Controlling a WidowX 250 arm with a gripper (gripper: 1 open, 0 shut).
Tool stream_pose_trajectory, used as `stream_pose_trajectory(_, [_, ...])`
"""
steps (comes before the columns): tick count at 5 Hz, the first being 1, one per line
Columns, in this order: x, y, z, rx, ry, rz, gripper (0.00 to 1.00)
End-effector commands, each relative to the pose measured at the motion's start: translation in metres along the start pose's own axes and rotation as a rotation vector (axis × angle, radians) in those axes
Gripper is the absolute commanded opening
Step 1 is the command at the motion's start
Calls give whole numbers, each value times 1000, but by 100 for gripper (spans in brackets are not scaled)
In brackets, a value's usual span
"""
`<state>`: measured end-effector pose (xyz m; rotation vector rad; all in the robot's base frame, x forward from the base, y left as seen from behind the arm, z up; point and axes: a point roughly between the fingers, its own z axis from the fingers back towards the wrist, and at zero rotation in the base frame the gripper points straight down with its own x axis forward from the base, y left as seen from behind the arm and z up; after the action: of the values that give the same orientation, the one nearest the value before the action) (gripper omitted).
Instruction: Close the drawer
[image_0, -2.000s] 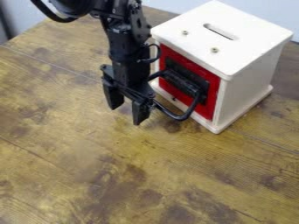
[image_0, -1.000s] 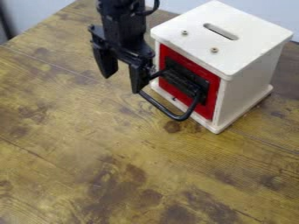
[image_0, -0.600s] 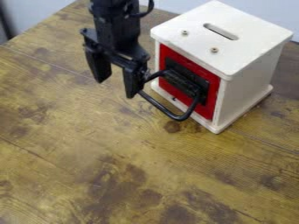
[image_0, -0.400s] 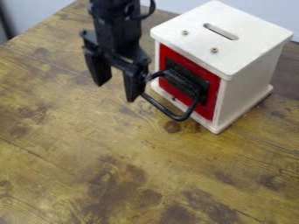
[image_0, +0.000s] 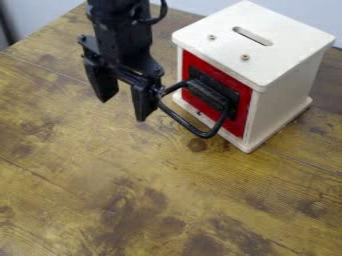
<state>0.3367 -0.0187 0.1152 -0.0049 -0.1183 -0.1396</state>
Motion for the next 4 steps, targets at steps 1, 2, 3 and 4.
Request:
stream_pose_trajectory(1, [5,-4,19,5,-61,-1,100])
stream_pose_trajectory(2, [4,-4,17,1,-41,18,100])
stream_pose_trajectory(3, [3,-4,15,4,-37,32,100])
stream_pose_trajectory(4, [2,-3,12,5,-33,41,100])
